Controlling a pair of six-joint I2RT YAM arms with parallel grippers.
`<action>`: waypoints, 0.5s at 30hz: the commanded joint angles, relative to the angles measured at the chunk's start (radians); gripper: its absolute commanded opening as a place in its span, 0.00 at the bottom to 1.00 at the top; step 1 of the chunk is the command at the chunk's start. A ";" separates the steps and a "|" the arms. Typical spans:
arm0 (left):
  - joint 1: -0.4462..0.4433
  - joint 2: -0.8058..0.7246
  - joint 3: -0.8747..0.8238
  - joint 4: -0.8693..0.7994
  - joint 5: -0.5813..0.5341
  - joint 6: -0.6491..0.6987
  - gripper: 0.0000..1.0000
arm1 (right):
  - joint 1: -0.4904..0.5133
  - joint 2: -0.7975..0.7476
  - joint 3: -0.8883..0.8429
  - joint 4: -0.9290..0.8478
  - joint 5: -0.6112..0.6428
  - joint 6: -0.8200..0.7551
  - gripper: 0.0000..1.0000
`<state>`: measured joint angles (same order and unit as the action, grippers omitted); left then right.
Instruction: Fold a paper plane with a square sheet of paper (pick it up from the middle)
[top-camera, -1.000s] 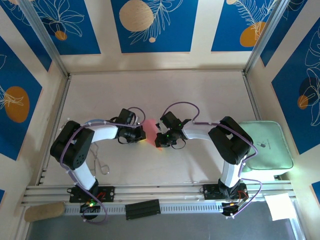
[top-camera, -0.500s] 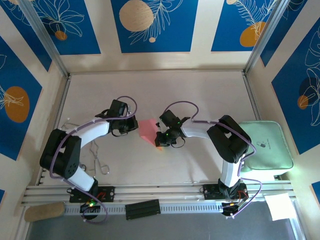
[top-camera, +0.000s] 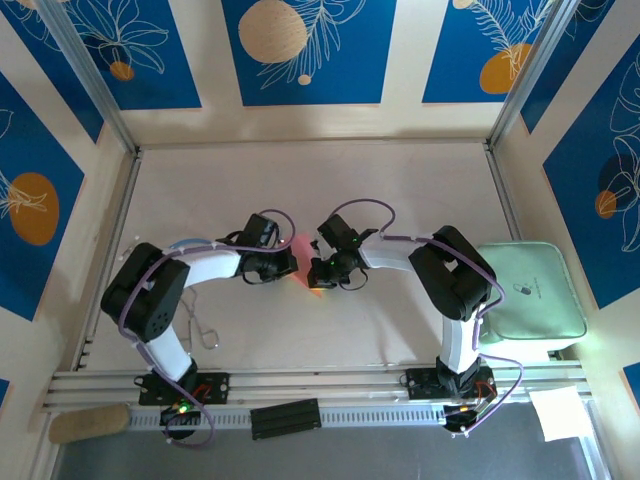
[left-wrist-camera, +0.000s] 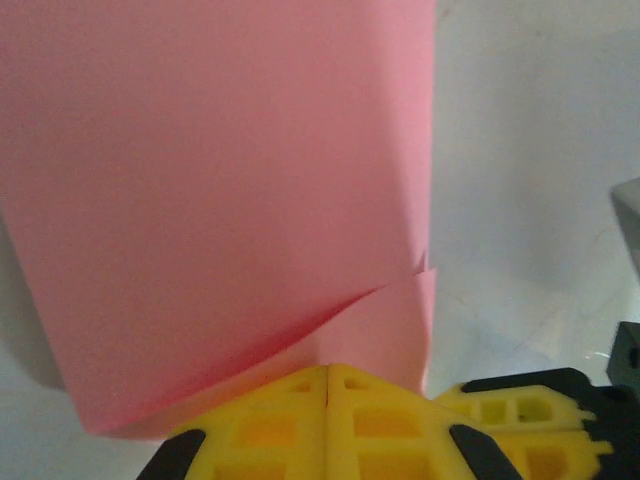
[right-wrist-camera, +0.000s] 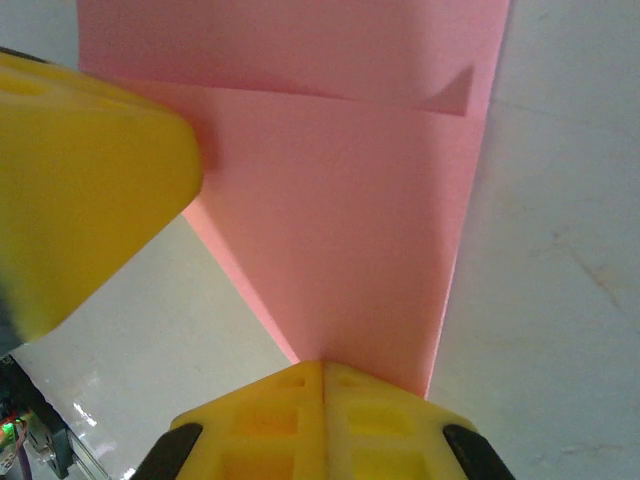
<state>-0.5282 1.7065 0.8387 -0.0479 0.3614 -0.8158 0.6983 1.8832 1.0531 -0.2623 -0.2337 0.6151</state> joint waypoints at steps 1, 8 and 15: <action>0.000 0.023 0.001 0.006 -0.022 -0.013 0.03 | -0.012 -0.005 -0.037 -0.007 -0.007 0.005 0.02; -0.001 0.063 0.000 -0.052 -0.079 -0.004 0.01 | -0.014 -0.025 -0.058 -0.002 -0.036 -0.020 0.02; 0.000 0.085 -0.002 -0.109 -0.122 0.001 0.00 | -0.019 -0.075 -0.138 -0.056 0.005 -0.058 0.02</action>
<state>-0.5282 1.7424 0.8467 -0.0547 0.3294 -0.8146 0.6853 1.8343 0.9714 -0.2131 -0.2543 0.5915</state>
